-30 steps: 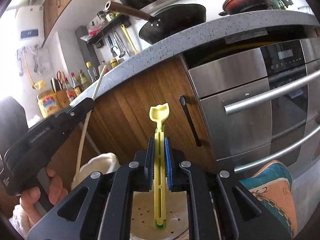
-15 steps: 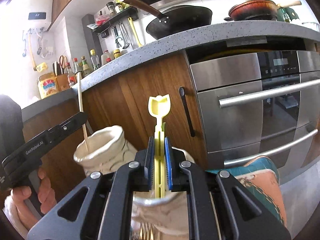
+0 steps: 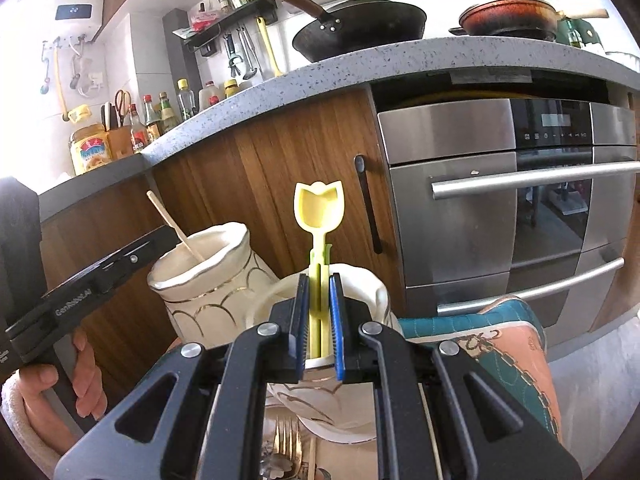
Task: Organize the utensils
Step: 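Lift the yellow utensil and chopstick and lower them into the ceramic holder, then open both tools and withdraw them from the holder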
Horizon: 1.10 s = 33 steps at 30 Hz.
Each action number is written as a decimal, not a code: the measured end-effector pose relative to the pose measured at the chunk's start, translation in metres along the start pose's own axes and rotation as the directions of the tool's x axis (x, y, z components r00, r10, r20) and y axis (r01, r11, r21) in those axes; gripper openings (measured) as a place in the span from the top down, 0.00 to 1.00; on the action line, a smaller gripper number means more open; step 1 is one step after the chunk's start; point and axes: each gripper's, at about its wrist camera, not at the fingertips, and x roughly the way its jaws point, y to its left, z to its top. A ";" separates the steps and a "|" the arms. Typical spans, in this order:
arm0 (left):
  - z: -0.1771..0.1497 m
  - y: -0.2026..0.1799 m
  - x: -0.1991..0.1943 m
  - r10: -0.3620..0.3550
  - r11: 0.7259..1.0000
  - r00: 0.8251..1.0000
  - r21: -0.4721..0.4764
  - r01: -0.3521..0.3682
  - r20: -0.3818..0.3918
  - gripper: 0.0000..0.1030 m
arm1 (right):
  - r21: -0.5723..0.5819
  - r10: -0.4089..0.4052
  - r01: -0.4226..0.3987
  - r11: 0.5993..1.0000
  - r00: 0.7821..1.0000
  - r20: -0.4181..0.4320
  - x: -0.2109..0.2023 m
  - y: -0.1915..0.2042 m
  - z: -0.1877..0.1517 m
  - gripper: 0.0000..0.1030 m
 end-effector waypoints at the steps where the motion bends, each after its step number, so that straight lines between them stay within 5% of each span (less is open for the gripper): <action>1: 0.000 0.001 -0.001 -0.002 1.000 1.000 -0.002 0.002 0.003 0.82 | -0.001 -0.002 0.002 1.000 1.000 0.002 0.000 0.000 0.001 0.90; 8: 0.002 0.000 -0.002 0.024 1.000 1.000 0.008 -0.024 0.010 0.74 | -0.005 -0.015 0.016 1.000 1.000 0.015 -0.003 0.000 0.001 0.88; 18: 0.002 0.004 -0.009 0.040 0.999 0.999 0.007 -0.040 0.019 0.60 | -0.006 -0.039 0.039 0.999 0.998 0.053 -0.010 -0.002 0.002 0.54; 21: -0.001 0.006 -0.014 0.056 0.998 0.998 0.006 -0.057 0.020 0.49 | -0.001 -0.041 0.041 0.999 0.997 0.067 -0.016 -0.002 0.003 0.42; 23: -0.004 0.009 -0.021 0.074 0.997 0.997 -0.011 -0.074 0.030 0.33 | 0.005 -0.038 0.038 0.999 0.996 0.078 -0.021 -0.001 0.003 0.32; 29: -0.014 0.013 -0.036 0.107 0.994 0.994 -0.035 -0.106 0.022 0.13 | 0.025 -0.031 0.028 0.999 0.994 0.106 -0.040 -0.001 0.000 0.05; 33: -0.029 0.010 -0.042 0.125 0.992 0.992 -0.008 -0.125 -0.011 0.09 | 0.032 -0.071 0.068 0.997 0.991 0.113 -0.053 -0.003 -0.008 0.04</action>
